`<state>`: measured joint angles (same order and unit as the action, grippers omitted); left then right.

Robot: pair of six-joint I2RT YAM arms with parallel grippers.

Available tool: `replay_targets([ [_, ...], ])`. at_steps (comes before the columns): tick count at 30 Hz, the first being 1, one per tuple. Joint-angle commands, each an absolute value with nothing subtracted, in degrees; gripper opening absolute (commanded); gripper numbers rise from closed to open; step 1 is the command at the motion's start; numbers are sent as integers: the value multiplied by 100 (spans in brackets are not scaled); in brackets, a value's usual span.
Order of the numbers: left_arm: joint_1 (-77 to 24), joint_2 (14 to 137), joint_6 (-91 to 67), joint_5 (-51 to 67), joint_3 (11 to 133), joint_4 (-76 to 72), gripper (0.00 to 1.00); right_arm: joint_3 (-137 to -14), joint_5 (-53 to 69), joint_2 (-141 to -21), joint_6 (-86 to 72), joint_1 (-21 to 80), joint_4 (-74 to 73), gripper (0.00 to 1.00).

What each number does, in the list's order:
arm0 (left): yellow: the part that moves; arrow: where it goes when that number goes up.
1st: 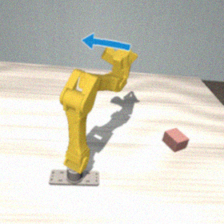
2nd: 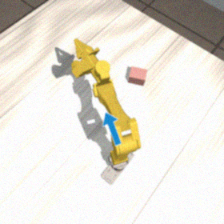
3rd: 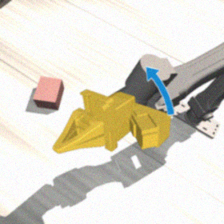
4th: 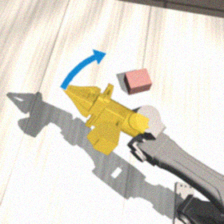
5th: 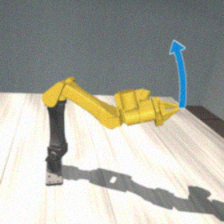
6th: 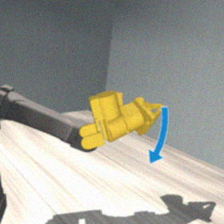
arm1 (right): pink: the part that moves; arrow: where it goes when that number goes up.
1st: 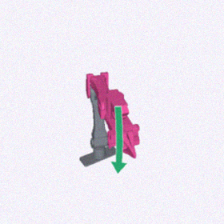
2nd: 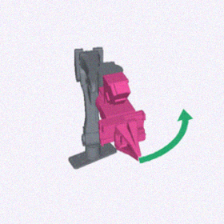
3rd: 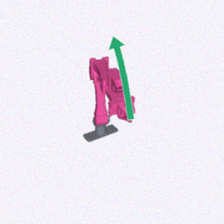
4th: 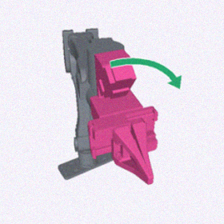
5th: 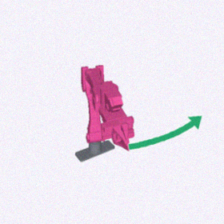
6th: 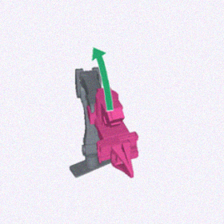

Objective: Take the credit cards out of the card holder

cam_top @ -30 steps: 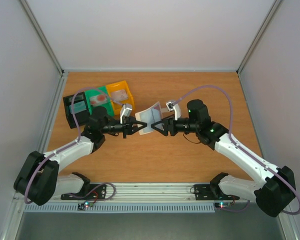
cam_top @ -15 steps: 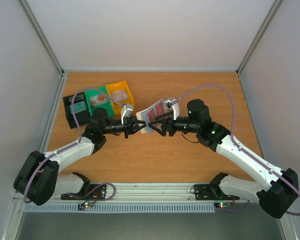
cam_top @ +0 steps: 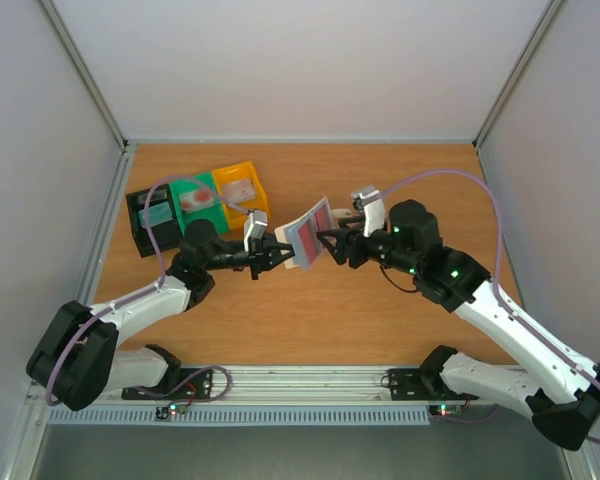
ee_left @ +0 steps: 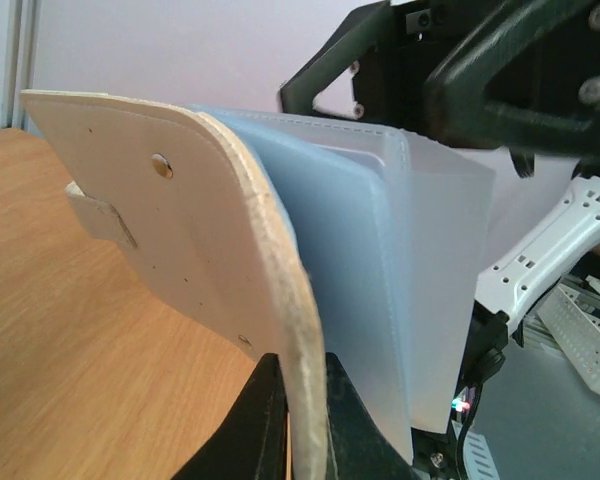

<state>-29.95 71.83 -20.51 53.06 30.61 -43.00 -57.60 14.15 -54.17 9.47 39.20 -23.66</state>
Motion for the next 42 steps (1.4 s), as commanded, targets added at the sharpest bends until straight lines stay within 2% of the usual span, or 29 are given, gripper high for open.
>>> replay_targets([
  [1, -3090, 7145, -1993, 5179, 3011, -4863, 0, -6061, -553, -5836, 1322, 4691, -3130, 70],
  [4, -3111, 7165, -1957, 5145, 3040, -4807, 0, -6219, -904, -6046, 1581, 5142, -3139, 79],
  [11, -3111, 7198, -1873, 5140, 3049, -4758, 0, -6381, -1433, -6287, 1797, 5514, -3264, 81],
  [14, -3120, 7185, -1857, 5142, 3035, -4739, 0, -6445, -1516, -6393, 1810, 5553, -3304, 86],
  [28, -3120, 7110, -1828, 5168, 2997, -4759, 0, -6697, -2574, -6672, 1496, 5447, -3866, 83],
  [32, -3120, 7091, -1833, 5151, 3001, -4742, 0, -6706, -2094, -6411, 1497, 5319, -4050, 82],
  [37, -3120, 7102, -1796, 5124, 3014, -4694, 0, -6568, -304, -6081, 1889, 5326, -3712, 89],
  [38, -3128, 7102, -1793, 5123, 3015, -4693, 0, -6558, -141, -6083, 1916, 5338, -3663, 91],
  [39, -3129, 7095, -1789, 5117, 3015, -4689, 0, -6557, -74, -6110, 1936, 5355, -3601, 98],
  [42, -3128, 7085, -1784, 5106, 3012, -4676, 0, -6624, -235, -6308, 1925, 5397, -3523, 98],
])
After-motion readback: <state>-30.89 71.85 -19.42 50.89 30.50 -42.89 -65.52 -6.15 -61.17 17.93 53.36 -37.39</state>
